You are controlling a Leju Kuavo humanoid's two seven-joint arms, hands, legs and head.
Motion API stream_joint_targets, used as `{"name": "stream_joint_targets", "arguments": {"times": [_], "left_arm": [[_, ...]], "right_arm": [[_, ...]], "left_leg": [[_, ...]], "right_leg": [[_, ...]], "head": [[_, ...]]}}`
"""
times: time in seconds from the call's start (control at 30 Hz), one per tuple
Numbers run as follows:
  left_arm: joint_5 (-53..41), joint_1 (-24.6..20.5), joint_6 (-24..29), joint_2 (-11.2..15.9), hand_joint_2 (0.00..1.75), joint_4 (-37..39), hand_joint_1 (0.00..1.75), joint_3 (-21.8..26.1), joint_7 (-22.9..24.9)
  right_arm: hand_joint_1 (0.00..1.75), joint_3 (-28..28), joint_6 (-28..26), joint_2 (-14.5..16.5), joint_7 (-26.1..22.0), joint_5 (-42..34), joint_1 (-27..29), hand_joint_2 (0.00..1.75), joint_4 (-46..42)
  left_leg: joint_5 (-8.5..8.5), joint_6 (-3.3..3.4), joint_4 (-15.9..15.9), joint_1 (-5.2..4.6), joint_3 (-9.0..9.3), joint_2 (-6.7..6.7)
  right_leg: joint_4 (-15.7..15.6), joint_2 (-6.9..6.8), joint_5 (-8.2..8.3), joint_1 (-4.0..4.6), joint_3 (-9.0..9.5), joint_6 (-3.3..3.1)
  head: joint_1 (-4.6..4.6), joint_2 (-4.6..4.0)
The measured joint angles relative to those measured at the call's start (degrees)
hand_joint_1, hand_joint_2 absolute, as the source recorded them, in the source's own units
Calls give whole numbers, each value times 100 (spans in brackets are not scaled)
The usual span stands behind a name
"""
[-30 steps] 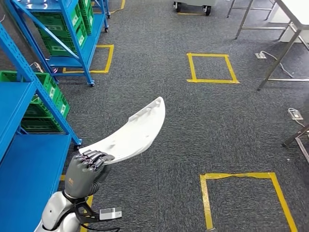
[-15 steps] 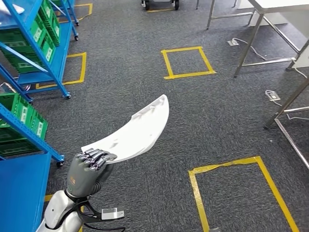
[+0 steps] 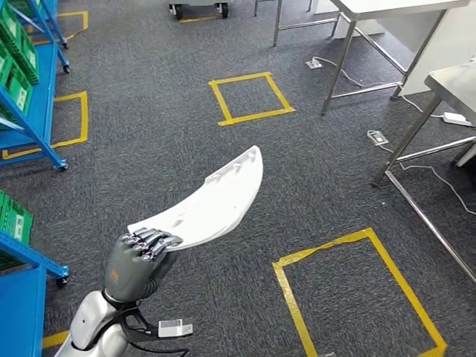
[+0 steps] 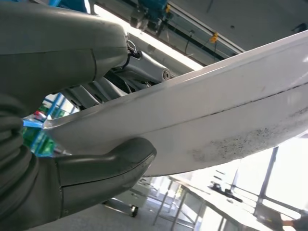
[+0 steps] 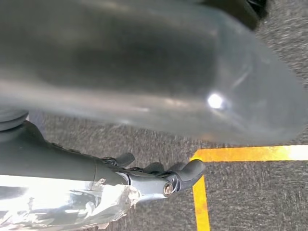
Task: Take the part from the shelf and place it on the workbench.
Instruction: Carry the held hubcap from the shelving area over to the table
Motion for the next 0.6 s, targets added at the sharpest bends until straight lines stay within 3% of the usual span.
{"name": "stream_joint_targets", "arguments": {"times": [0.07,0.1,0.17,0.23,0.3,0.37,0.4,0.47,0.53,0.57,0.6], "left_arm": [[1,3,-1,2,175,5,175,-5,0],[1,1,-2,2,175,7,175,-14,0],[-2,-15,-2,0,175,9,175,-45,1],[-23,-50,-2,-2,175,13,175,-97,22],[-56,-78,-2,-3,175,18,175,-139,55],[-72,-87,-2,-4,175,19,175,-168,77],[-72,-91,-1,-4,175,18,175,-180,85],[-72,-92,2,0,175,17,175,-193,95],[-70,-67,3,4,175,19,175,-198,93],[-70,-51,3,8,175,19,175,-199,86],[-70,-41,3,10,175,19,175,-199,76]], "right_arm": [[0,-1,1,0,0,1,0,0,1],[0,-1,2,0,1,1,8,0,1],[0,-3,3,-2,3,2,25,0,-1],[0,-9,10,-5,2,-2,20,0,-1],[0,-18,17,-8,-1,-6,9,0,-1],[0,-24,17,-11,-6,-7,12,0,-1],[0,-27,17,-14,-9,-6,15,0,-3],[0,-31,17,-17,-18,-5,5,0,-6],[0,-33,17,-18,-31,-4,-16,0,-7],[0,-33,17,-17,-35,-3,-19,0,-7],[0,-34,17,-17,-38,-3,-16,0,-7]], "left_leg": [[-71,15,1,-29,73,128],[-110,15,1,-39,119,184],[-200,2,0,-49,240,285],[-302,-40,4,-78,349,367],[-365,-92,-11,-101,410,437],[-404,-149,-40,-90,455,491],[-449,-176,9,-80,450,447],[-666,-222,446,-67,239,259],[-930,-243,1203,-64,-237,122],[-958,-251,1471,-61,-453,98],[-871,-256,1563,-58,-587,84]], "right_leg": [[589,-90,-139,-5,-378,5],[601,-102,-50,-3,-428,-4],[6,-176,388,14,-195,-46],[-702,-378,719,67,145,-103],[-937,-448,759,110,265,-149],[-970,-322,745,100,277,-196],[-995,-262,737,87,300,-225],[-1037,-150,725,50,361,-284],[-1042,-32,697,43,394,-326],[-1042,40,680,40,412,-332],[-1042,112,660,37,437,-328]], "head": [[0,0],[2,0],[2,0],[-2,0],[-5,0],[-6,0],[-14,0],[-41,0],[-60,0],[-66,0],[-64,0]]}}
